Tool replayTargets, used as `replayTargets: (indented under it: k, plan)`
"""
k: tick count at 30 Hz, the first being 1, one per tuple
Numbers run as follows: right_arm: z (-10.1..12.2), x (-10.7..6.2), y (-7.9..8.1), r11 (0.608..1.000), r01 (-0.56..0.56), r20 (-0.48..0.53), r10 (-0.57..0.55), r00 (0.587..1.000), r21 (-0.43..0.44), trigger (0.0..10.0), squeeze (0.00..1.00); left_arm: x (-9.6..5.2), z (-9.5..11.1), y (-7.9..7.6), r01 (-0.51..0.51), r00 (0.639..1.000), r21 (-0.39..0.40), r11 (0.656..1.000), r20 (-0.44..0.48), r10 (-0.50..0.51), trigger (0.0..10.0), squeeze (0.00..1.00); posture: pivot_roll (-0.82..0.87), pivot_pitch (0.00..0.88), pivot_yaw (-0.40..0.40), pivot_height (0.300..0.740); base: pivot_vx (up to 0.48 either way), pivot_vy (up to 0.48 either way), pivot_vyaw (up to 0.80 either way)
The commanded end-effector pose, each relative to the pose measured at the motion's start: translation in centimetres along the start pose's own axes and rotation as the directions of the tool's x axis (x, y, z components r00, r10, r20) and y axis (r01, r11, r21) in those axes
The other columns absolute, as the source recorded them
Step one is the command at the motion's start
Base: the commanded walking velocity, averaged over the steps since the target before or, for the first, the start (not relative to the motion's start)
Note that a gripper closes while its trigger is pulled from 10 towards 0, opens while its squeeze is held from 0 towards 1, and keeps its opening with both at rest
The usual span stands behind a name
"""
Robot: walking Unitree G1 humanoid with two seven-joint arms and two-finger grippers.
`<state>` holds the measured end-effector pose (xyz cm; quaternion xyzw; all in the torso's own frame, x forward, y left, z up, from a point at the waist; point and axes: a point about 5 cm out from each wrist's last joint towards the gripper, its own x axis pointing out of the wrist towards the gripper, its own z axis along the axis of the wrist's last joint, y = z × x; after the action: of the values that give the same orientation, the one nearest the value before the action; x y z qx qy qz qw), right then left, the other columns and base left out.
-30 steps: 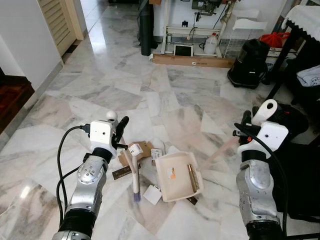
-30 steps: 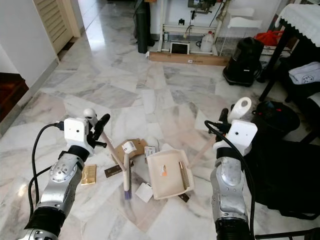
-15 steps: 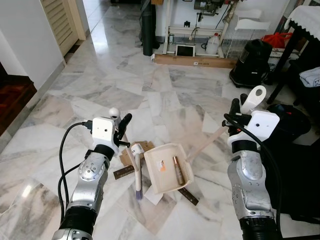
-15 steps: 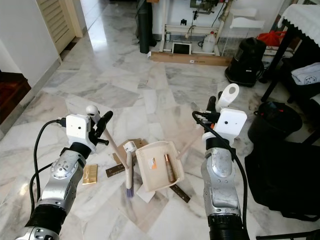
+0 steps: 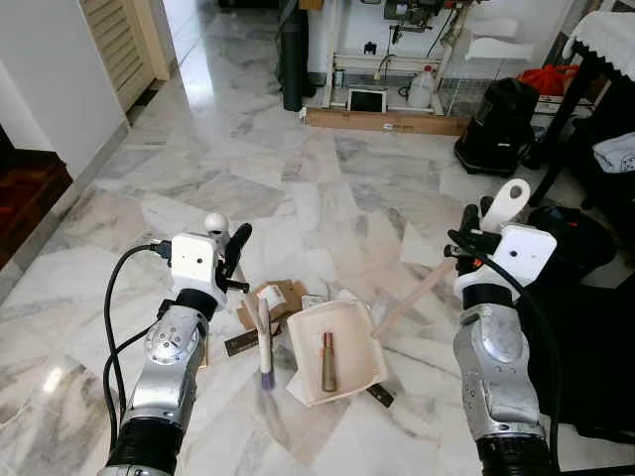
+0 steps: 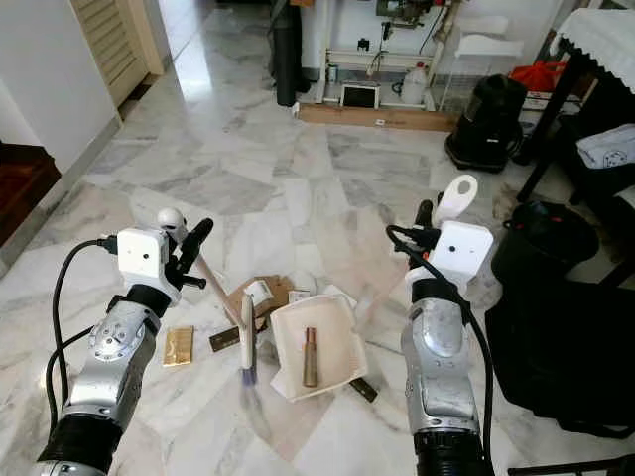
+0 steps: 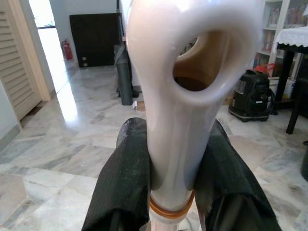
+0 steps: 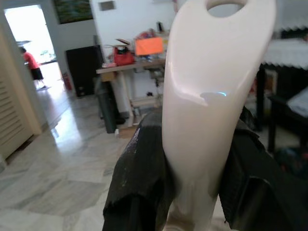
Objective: Sweep floor
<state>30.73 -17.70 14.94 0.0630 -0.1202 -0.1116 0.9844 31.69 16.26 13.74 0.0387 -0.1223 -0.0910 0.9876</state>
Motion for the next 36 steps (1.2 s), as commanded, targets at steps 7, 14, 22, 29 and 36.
replayTargets:
  k: [7, 14, 22, 29, 36]
  plan:
    - [0.3, -0.1, 0.4, 0.977, 0.077, -0.022, -0.074, 0.997, 0.197, 10.0, 0.0, 0.1, 1.2, 0.2, 0.001, 0.999, 0.016, 1.0, 0.048, -0.002, 10.0, 0.0, -0.04, 0.0, -0.002, 0.74, 0.0, 0.0, 0.0]
    - [0.0, -0.3, 0.4, 0.976, 0.084, -0.034, -0.079, 0.996, 0.201, 10.0, 0.0, -0.1, 1.2, 0.2, 0.004, 0.999, 0.015, 1.0, 0.04, -0.005, 10.0, 0.0, -0.04, 0.0, 0.0, 0.74, 0.0, 0.0, 0.0]
    - [-0.3, -0.5, 0.5, 0.98, 0.081, -0.044, -0.075, 0.996, 0.184, 10.0, 0.0, -0.2, 1.2, -0.1, 0.025, 0.999, 0.012, 1.0, 0.04, -0.026, 10.0, 0.0, -0.04, 0.0, 0.001, 0.74, 0.0, 0.0, 0.0]
    - [-0.1, -0.5, 0.6, 0.98, 0.077, -0.035, -0.072, 0.997, 0.183, 10.0, 0.0, -0.1, 1.3, -0.2, 0.022, 0.999, 0.01, 1.0, 0.037, -0.022, 10.0, 0.0, -0.03, 0.0, 0.0, 0.74, 0.0, 0.0, 0.31]
    - [-0.2, -0.5, 0.7, 0.979, 0.077, -0.038, -0.071, 0.997, 0.189, 10.0, 0.0, -0.1, 1.2, -0.4, 0.023, 0.999, 0.006, 1.0, 0.034, -0.023, 10.0, 0.0, -0.04, 0.0, 0.001, 0.74, 0.0, 0.0, 0.8]
